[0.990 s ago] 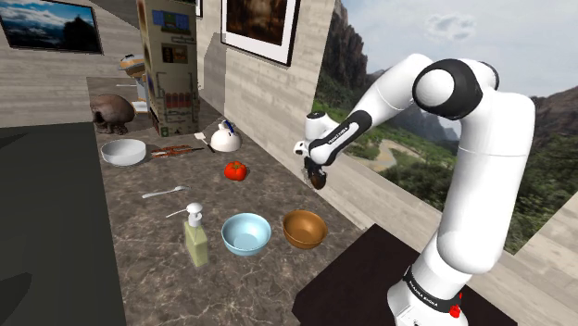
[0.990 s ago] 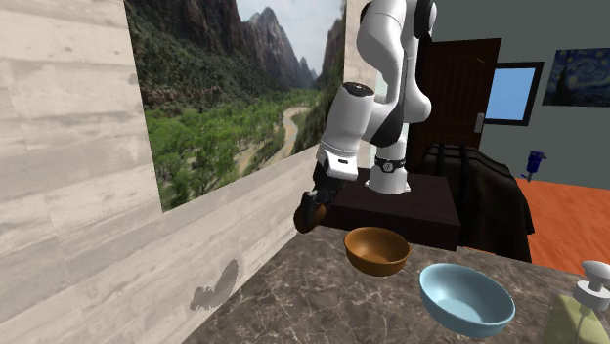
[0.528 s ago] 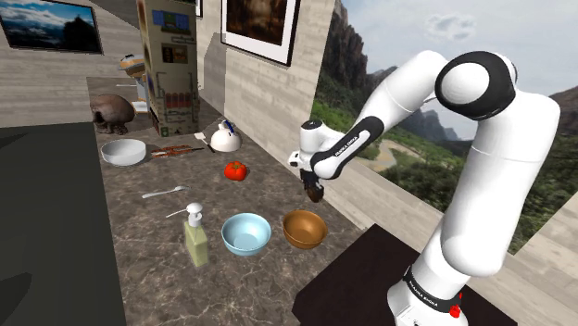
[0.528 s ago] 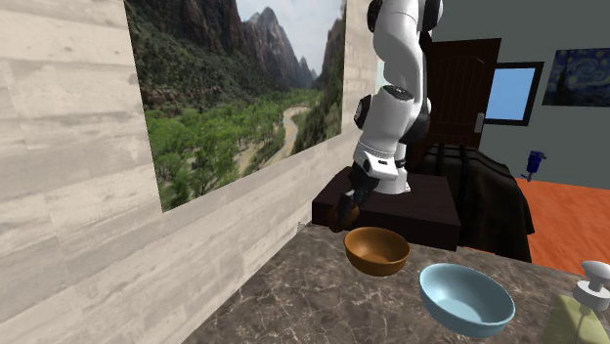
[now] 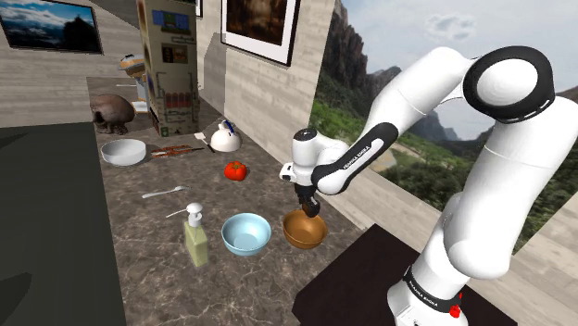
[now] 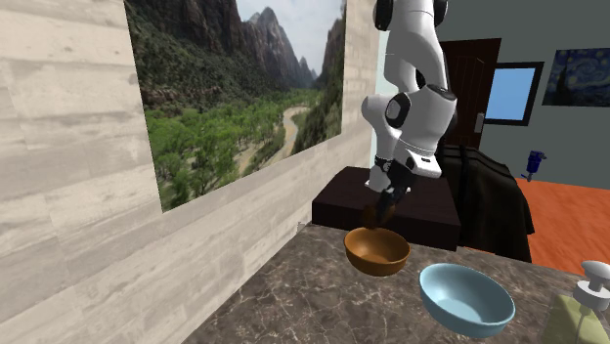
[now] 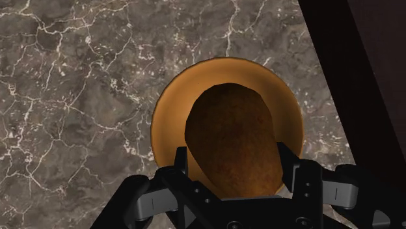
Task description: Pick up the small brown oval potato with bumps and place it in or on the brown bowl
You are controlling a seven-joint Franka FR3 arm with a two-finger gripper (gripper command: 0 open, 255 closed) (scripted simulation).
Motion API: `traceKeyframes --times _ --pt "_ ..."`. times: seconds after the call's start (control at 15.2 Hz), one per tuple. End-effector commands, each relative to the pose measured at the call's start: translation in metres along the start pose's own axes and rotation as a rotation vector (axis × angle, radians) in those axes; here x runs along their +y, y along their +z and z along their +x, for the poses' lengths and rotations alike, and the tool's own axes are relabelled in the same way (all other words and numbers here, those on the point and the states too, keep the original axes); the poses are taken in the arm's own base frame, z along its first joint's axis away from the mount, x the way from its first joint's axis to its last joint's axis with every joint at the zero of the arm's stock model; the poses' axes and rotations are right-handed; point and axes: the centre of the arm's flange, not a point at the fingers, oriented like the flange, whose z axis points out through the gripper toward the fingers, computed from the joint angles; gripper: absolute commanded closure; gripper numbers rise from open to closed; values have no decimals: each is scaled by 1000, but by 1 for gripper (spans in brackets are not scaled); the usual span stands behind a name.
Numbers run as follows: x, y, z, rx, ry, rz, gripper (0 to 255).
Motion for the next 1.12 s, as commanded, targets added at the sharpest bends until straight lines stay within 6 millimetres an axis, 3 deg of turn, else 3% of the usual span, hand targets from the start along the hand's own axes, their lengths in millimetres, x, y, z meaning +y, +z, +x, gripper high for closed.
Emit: traceKeyframes --times 0.0,0.66,1.06 --pt "-4 8 5 0 1 0 255" --pt "-7 62 20 0 1 0 255" --pt "-7 62 20 0 1 0 255"
